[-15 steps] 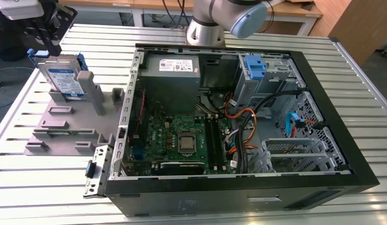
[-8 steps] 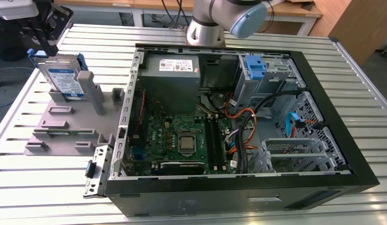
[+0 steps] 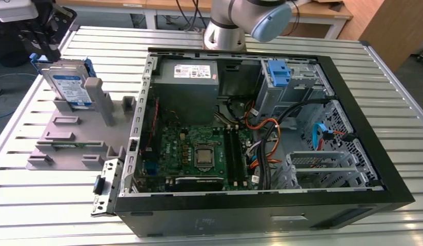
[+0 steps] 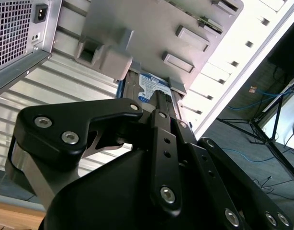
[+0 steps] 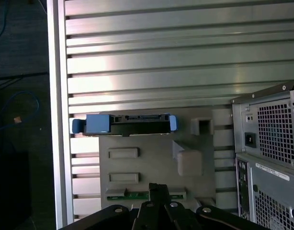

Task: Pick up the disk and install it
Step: 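Reach for the disk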

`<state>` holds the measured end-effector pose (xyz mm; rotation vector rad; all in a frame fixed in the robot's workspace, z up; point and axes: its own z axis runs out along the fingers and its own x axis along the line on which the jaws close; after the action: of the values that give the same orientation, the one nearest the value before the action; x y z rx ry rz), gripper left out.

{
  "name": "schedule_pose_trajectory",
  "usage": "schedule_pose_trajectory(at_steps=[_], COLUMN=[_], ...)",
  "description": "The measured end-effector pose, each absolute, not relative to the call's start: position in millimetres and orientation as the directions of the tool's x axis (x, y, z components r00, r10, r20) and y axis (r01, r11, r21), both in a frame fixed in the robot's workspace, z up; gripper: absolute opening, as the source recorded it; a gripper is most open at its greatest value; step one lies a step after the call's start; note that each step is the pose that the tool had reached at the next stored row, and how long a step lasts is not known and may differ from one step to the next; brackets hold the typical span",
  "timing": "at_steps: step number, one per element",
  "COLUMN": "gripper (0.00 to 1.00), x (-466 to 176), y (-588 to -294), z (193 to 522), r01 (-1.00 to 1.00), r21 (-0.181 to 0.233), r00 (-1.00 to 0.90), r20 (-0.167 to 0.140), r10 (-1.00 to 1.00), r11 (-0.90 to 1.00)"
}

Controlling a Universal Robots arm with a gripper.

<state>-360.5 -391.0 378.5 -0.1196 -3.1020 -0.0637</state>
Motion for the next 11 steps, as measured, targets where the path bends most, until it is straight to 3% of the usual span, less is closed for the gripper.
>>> schedule_pose_trajectory(at_steps=[11], gripper=[0.11], x=[-366.9], y=[-390.5], z=[376.8], r01=[0.078], r21=[0.039], r00=[-0.996], r20=[0.038], r10=[0.076], r11=[0.996])
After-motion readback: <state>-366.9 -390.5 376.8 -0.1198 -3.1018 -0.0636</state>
